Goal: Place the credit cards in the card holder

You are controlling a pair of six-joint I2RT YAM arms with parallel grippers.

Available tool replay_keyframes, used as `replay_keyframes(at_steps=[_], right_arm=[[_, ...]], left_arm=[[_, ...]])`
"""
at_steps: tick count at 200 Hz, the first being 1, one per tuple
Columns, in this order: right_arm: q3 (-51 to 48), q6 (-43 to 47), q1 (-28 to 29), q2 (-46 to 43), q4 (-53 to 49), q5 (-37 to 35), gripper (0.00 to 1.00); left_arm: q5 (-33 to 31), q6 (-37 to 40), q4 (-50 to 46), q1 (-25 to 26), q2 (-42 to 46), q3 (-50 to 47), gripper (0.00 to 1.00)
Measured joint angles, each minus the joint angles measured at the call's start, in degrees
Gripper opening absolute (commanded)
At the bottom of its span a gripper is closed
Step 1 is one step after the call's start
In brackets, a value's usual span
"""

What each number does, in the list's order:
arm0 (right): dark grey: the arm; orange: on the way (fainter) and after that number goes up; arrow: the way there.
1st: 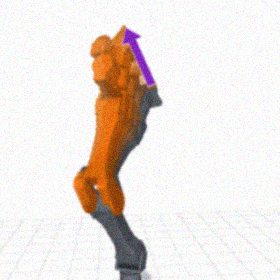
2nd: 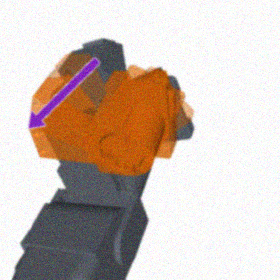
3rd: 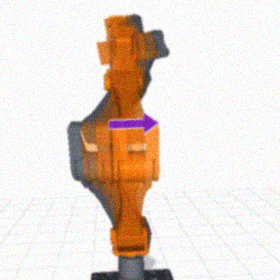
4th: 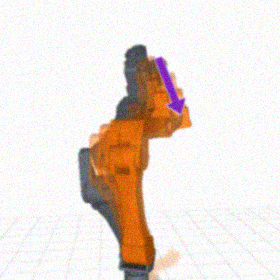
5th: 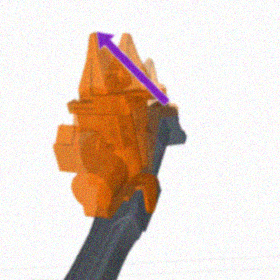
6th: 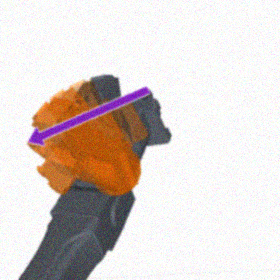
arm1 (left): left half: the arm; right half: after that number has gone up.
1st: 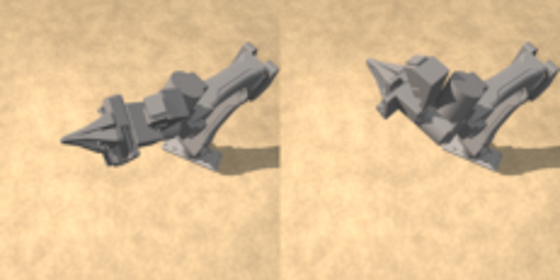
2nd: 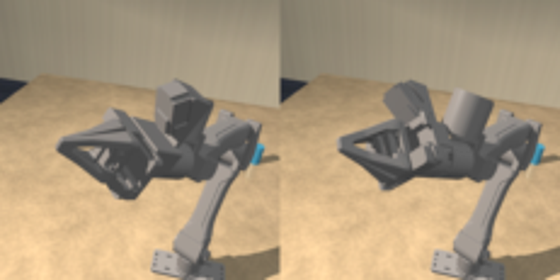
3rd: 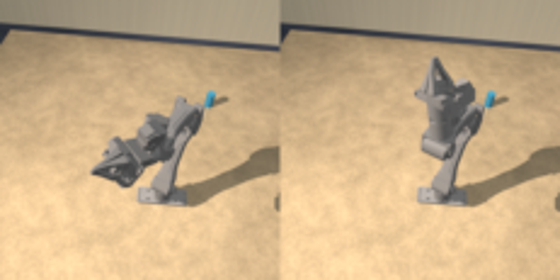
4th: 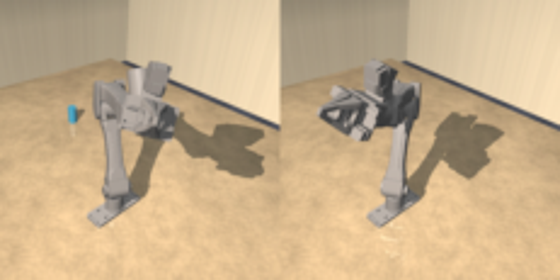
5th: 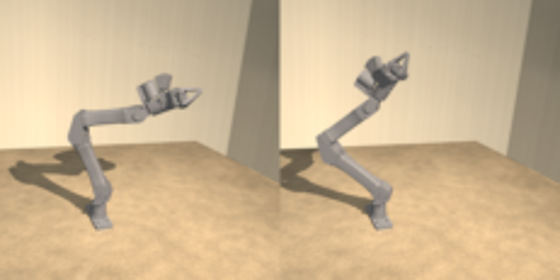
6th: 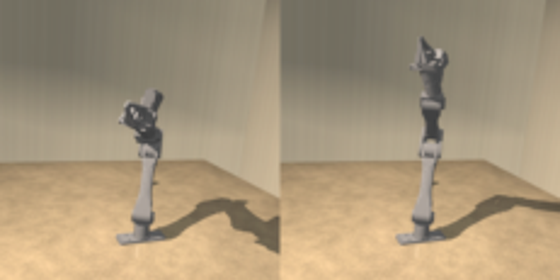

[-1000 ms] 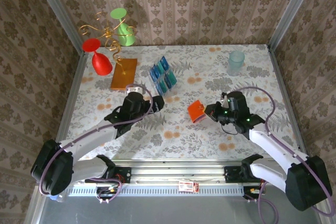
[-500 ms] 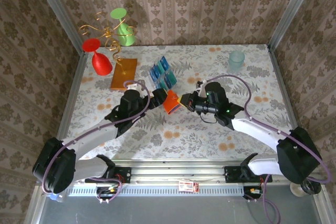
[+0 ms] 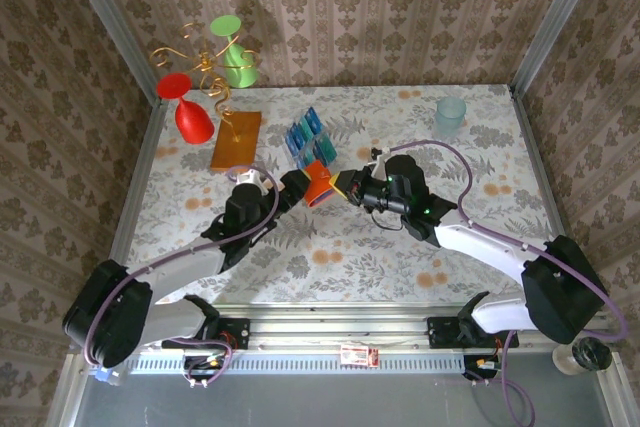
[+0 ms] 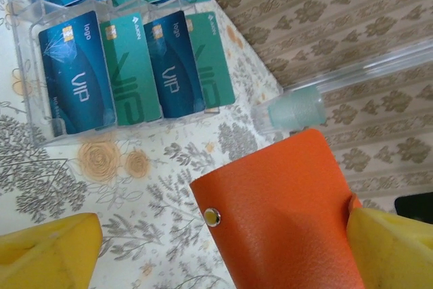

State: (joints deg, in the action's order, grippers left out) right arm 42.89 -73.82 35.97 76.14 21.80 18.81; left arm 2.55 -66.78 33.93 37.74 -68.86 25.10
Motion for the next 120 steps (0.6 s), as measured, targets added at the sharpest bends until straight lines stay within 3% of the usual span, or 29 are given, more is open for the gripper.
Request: replay_keyframes(at_steps=[46,120], right_arm=[[-0.37,-2.69,0.33,0.11,2.71,-0.39,0.0],[-2.21,-4.5,0.63,0.98,5.07,-0.57,0.0]], left_arm=[[-0.39,-3.72,8.52,-0.02,-4.81,-0.07,0.85],[-0.37,-9.31,22.93,-0.02,-12.61,-0.63,0.55]])
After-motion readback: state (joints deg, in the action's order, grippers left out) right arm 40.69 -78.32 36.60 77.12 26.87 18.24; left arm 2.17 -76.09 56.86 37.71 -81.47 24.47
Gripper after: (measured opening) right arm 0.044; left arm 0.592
